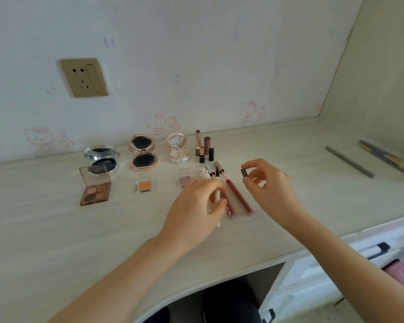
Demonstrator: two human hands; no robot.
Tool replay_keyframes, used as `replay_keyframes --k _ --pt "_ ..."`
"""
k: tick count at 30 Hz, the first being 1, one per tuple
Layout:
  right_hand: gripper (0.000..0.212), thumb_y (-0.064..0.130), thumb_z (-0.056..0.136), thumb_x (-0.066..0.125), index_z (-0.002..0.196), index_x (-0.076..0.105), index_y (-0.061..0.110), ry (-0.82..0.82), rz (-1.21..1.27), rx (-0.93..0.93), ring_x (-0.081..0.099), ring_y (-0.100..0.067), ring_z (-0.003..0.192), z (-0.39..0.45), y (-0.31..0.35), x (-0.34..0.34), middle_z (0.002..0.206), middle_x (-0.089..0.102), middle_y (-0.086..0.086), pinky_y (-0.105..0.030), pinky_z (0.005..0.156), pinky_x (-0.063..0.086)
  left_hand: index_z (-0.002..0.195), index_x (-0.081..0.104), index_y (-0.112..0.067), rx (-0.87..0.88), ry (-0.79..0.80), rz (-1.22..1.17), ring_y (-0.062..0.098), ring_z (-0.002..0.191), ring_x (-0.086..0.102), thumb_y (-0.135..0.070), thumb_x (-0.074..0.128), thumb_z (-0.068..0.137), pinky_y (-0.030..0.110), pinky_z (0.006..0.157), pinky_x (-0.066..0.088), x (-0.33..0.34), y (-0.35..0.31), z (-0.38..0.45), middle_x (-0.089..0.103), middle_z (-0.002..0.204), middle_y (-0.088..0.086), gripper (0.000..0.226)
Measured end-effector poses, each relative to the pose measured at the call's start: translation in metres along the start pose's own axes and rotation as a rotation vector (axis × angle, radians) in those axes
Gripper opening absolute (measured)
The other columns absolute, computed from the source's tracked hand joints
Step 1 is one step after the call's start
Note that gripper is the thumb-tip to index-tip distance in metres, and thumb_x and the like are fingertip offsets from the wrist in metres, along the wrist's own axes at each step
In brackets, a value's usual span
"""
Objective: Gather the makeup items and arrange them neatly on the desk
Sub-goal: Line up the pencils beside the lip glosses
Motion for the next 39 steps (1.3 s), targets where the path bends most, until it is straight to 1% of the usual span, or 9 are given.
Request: replay_keyframes --k 6,8,11,14,21,27,30,35,39 --pt "0.020 0.020 0.087 0.062 0.106 0.063 0.023 0.018 -0.110 0.066 0.055 0.000 0.071 0.018 -0.045 -0.020 0.079 0.061 0.011 -0.006 0.056 0.039 0.106 0.061 -0.024 -0.016 0.056 0.073 0.010 0.094 0.046 -0.030 0.058 0.087 0.030 0.079 0.044 0.048 -0.023 0.040 0.053 0.077 -0.014 0.020" --pt "0.022 0.020 0.088 0.060 0.110 0.063 0.021 0.051 -0.184 0.074 0.054 -0.007 0.073 0.022 -0.056 -0.022 0.081 0.061 0.009 -0.013 0.059 0.038 0.105 0.062 -0.023 -0.005 0.084 0.157 0.015 0.098 0.048 -0.031 0.057 0.086 0.034 0.080 0.045 0.062 -0.027 0.050 0.059 0.078 -0.011 0.021" --pt "0.026 0.018 0.090 0.057 0.115 0.061 0.016 0.119 -0.338 0.042 0.054 -0.018 0.088 0.024 -0.065 -0.022 0.089 0.064 0.002 -0.029 0.071 0.044 0.105 0.063 -0.022 -0.040 0.138 0.243 0.017 0.101 0.049 -0.036 0.055 0.085 0.034 0.081 0.043 0.080 -0.023 0.057 0.066 0.087 -0.007 0.025" --pt "0.027 0.018 0.091 0.054 0.117 0.060 0.014 0.169 -0.383 0.001 0.051 -0.023 0.098 0.024 -0.066 -0.019 0.096 0.063 -0.001 -0.035 0.081 0.045 0.106 0.064 -0.021 -0.057 0.178 0.316 0.020 0.103 0.048 -0.040 0.053 0.086 0.034 0.084 0.041 0.092 -0.019 0.061 0.068 0.092 -0.004 0.029" --pt "0.028 0.025 0.093 0.053 0.117 0.062 0.015 0.213 -0.436 -0.046 0.051 -0.025 0.101 0.024 -0.066 -0.013 0.107 0.060 -0.004 -0.036 0.088 0.043 0.101 0.068 -0.022 -0.033 0.206 0.447 0.021 0.102 0.045 -0.050 0.051 0.084 0.032 0.083 0.038 0.100 -0.014 0.063 0.064 0.088 -0.002 0.037" --pt "0.039 0.029 0.096 0.050 0.133 0.053 0.018 0.241 -0.422 -0.102 0.050 -0.024 0.106 0.021 -0.063 -0.016 0.114 0.057 -0.001 -0.035 0.092 0.043 0.123 0.062 -0.030 -0.042 0.211 0.332 0.017 0.111 0.039 -0.057 0.054 0.083 0.035 0.096 0.039 0.084 -0.019 0.053 0.051 0.107 -0.005 0.049" --pt "0.039 0.024 0.096 0.046 0.133 0.053 0.020 0.257 -0.459 -0.159 0.048 -0.025 0.107 0.014 -0.063 -0.017 0.123 0.053 -0.001 -0.035 0.093 0.042 0.128 0.058 -0.030 0.002 0.269 0.330 0.015 0.118 0.037 -0.058 0.054 0.082 0.032 0.101 0.036 0.080 -0.022 0.038 0.053 0.119 -0.008 0.054" --pt "0.039 0.019 0.095 0.046 0.134 0.053 0.020 0.270 -0.477 -0.202 0.047 -0.024 0.106 0.012 -0.063 -0.014 0.124 0.053 -0.001 -0.033 0.094 0.040 0.127 0.058 -0.026 0.063 0.286 0.335 0.012 0.124 0.038 -0.046 0.055 0.083 0.026 0.105 0.029 0.076 -0.027 0.028 0.054 0.130 -0.011 0.049" --pt "0.037 0.017 0.094 0.051 0.130 0.058 0.018 0.258 -0.456 -0.229 0.049 -0.026 0.104 0.014 -0.059 -0.011 0.120 0.057 -0.003 -0.033 0.094 0.041 0.114 0.066 -0.020 0.080 0.262 0.339 0.013 0.119 0.044 -0.035 0.055 0.084 0.023 0.099 0.031 0.076 -0.032 0.029 0.061 0.123 -0.009 0.035"
Point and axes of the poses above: each hand's wrist, its own z-axis towards the middle knuckle, its own x-axis out of the palm, y = z × x, the point moved 7 cm from there along z, towards the middle knuckle
